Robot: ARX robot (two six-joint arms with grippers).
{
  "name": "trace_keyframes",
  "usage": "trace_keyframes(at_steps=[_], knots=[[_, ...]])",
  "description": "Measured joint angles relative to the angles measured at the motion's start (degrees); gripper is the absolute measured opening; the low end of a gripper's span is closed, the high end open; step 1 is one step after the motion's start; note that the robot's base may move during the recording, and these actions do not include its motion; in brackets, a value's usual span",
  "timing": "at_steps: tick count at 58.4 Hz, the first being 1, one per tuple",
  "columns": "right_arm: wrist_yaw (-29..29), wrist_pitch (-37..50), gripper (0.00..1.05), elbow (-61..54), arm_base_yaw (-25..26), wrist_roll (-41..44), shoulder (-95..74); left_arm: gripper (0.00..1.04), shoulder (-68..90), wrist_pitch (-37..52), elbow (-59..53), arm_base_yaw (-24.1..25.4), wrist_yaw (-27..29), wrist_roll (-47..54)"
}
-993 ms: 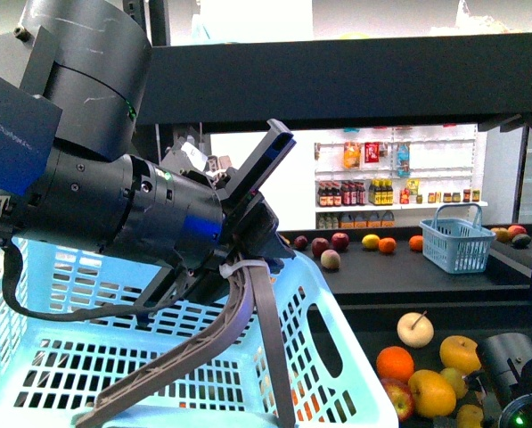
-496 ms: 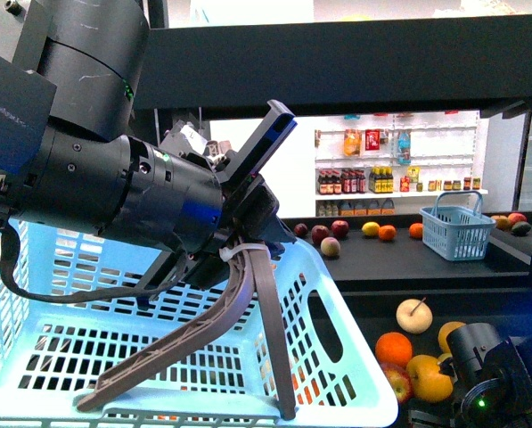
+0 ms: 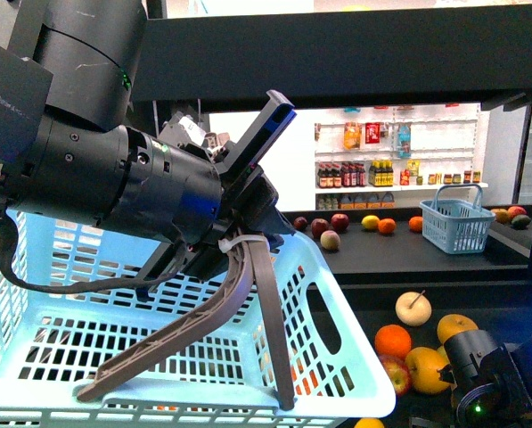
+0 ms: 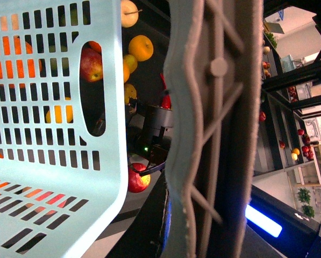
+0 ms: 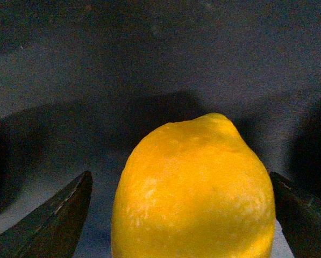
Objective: Pick lemon from shelf
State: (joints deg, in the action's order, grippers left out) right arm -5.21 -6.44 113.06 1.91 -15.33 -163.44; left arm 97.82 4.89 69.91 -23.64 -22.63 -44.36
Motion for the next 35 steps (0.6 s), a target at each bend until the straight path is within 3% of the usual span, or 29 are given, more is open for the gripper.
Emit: trace_keyframes(at_steps=[10, 20, 25, 35], knots=[[0.7, 0.24, 0.71, 0.22, 0.07, 0.13, -0.15, 0.12, 0.0, 0.0, 0.0, 0.0, 0.04, 0.0], [1.75, 1.95, 0.66, -1.84, 0.48, 0.26, 0.9, 0.12, 0.0, 0.0, 0.0, 0.0, 0.02, 0.0], [0.92, 6.91, 0.66, -6.93, 0.72, 2.84, 4.0, 0.12, 0.0, 0.0, 0.0, 0.0, 0.04, 0.0], [7.23, 16.37, 0.65, -20.35, 1.92, 4.59, 17.73, 0.12, 0.0, 0.0, 0.0, 0.0, 0.0, 0.0]])
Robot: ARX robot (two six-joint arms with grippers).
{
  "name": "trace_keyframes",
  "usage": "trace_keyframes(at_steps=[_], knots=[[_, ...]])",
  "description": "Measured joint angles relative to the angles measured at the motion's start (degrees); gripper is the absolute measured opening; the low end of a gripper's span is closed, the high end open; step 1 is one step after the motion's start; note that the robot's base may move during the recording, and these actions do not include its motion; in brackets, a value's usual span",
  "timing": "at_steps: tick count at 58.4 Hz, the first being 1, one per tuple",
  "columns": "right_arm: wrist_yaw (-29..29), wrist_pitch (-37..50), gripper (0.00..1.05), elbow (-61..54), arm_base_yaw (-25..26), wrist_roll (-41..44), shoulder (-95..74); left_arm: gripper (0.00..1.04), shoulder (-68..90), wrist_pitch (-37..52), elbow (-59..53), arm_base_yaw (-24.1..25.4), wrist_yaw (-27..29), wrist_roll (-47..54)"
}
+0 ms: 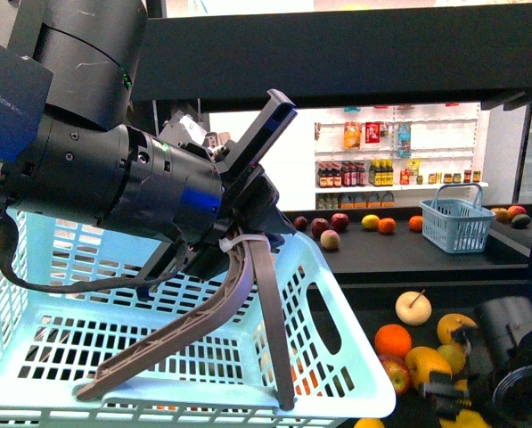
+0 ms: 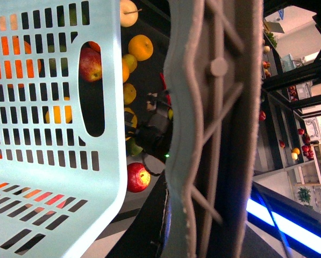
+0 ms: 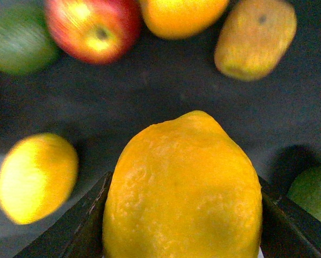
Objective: Pick lemon from shelf
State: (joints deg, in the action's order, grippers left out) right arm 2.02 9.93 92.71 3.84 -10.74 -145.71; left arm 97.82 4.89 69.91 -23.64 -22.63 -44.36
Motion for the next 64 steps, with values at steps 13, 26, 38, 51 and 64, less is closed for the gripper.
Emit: trace_keyframes(at_steps=[13, 26, 38, 51, 64], knots=[[9.18, 5.01, 0.65, -15.02, -0.2, -3.96, 21.38, 0.12, 0.0, 0.0, 0.0, 0.0, 0.0, 0.0], [15.58, 3.34, 0.65, -21.81, -4.94, -9.68, 36.28, 0.12, 0.0, 0.0, 0.0, 0.0, 0.02, 0.0], [16.5, 2.6, 0.65, -24.33, -10.71, -11.39, 41.13, 0.12, 0.0, 0.0, 0.0, 0.0, 0.02, 0.0], [16.98, 3.69, 0.65, -27.1, -15.37, -12.5, 41.29, 0.12, 0.0, 0.0, 0.0, 0.0, 0.02, 0.0], [16.85, 4.9, 0.65, -27.45, -19.63, -13.7, 38.91, 0.12, 0.0, 0.0, 0.0, 0.0, -0.02, 0.04]])
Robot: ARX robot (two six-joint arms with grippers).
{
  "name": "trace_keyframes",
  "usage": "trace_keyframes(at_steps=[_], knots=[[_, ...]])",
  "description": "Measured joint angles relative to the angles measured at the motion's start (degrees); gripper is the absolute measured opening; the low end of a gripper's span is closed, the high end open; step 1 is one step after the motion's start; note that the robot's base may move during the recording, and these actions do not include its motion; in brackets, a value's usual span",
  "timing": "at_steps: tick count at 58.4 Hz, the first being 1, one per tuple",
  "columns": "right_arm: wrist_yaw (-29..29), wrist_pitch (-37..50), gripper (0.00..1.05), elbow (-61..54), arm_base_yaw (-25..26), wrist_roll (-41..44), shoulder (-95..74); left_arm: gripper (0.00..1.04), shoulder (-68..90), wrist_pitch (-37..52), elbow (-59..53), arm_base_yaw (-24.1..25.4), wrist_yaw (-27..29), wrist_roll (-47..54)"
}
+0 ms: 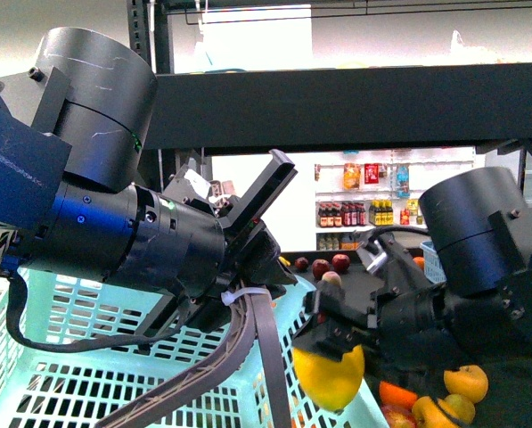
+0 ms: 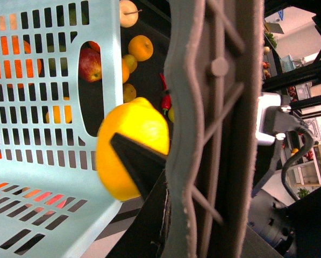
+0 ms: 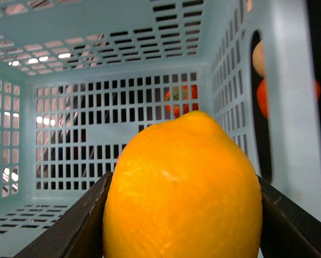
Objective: Pick lemon from shelf
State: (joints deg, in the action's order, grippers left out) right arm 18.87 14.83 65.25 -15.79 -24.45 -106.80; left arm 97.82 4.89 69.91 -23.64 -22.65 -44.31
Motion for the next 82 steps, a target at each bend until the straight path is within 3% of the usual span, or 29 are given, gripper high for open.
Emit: trace_keyframes(at_steps=[6, 19, 37, 49, 61, 82], knots=[[-0.94, 0.13, 0.67, -0.07, -1.55, 0.26, -0.9, 0.12, 0.0, 0.0, 0.0, 0.0, 0.0, -0.07], [1.6, 5.7, 0.99, -1.25, -0.24, -0.63, -0.46, 0.12, 0.0, 0.04, 0.24, 0.0, 0.17, -0.5], [3.15, 5.01, 0.97, 4.24, 13.77, -3.56, 1.64, 0.12, 0.22, 0.04, 0.24, 0.0, 0.0, -0.24], [1.01, 4.13, 0.97, 7.52, 21.33, -1.11, -5.4, 0.12, 0.22, 0.02, 0.24, 0.0, 0.15, -0.46], [-3.58, 2.47, 0.97, 7.54, 22.27, 4.96, -18.67, 0.12, 0.22, 0.04, 0.24, 0.0, -0.24, -0.35], [-12.76, -0.5, 0.97, 17.14, 17.9, 2.36, -34.73, 0.12, 0.22, 0.02, 0.24, 0.0, 0.15, -0.31]])
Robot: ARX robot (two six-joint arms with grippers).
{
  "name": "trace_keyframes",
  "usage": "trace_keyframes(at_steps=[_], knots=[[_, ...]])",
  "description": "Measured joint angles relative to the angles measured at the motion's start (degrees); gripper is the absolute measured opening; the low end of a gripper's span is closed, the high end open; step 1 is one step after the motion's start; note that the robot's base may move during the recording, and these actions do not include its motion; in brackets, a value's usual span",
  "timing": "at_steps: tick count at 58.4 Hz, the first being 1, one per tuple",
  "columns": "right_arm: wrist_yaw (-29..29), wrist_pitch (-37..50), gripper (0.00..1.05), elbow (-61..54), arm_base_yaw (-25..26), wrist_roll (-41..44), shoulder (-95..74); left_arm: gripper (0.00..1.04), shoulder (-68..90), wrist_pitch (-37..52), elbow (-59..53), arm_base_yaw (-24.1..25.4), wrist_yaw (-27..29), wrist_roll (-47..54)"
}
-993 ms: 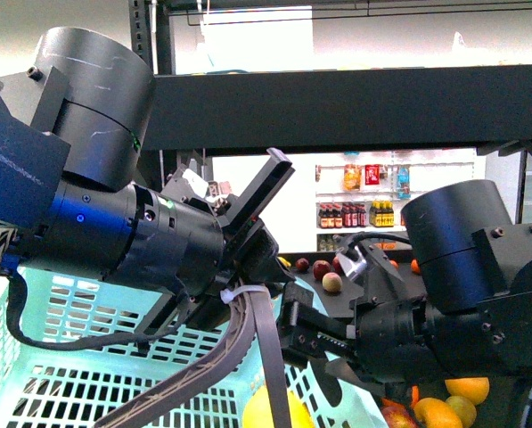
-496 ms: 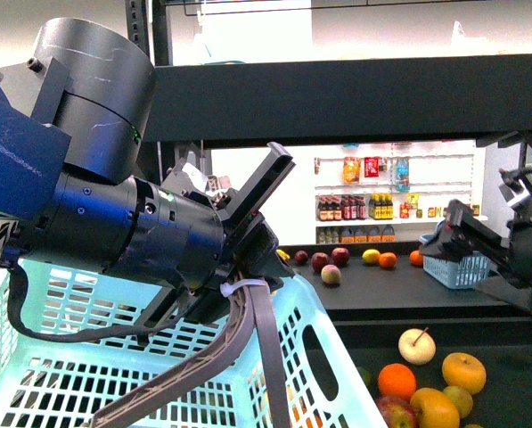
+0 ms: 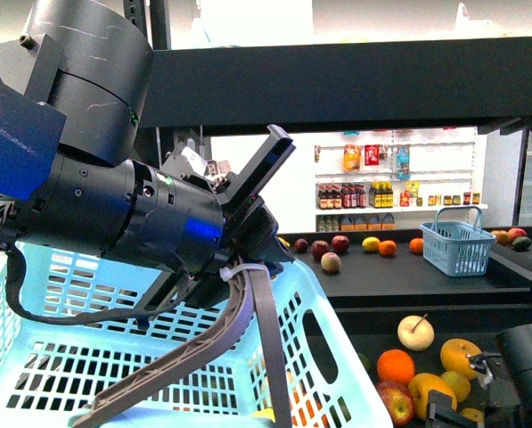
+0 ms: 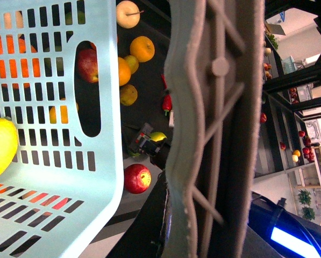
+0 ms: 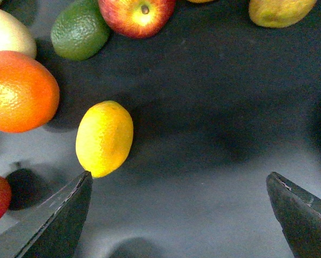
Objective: Pick lemon from shelf
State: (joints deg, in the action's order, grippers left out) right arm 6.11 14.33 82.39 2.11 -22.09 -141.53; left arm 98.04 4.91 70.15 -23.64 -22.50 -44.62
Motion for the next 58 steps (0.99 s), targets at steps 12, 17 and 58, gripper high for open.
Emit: trace_keyframes(at_steps=[12, 17, 58], knots=[[-4.66, -6.51, 0.97, 11.58, -3.89, -5.79, -8.35, 0.12, 0.0, 0.02, 0.0, 0.0, -0.13, -0.02], [-6.23, -10.05, 0.97, 17.73, -4.98, -8.74, -12.35, 0.12, 0.0, 0.0, 0.0, 0.0, -0.09, 0.0], [-7.69, -18.47, 0.97, 35.89, -9.9, -14.08, -23.17, 0.12, 0.0, 0.0, 0.0, 0.0, -0.02, 0.0]])
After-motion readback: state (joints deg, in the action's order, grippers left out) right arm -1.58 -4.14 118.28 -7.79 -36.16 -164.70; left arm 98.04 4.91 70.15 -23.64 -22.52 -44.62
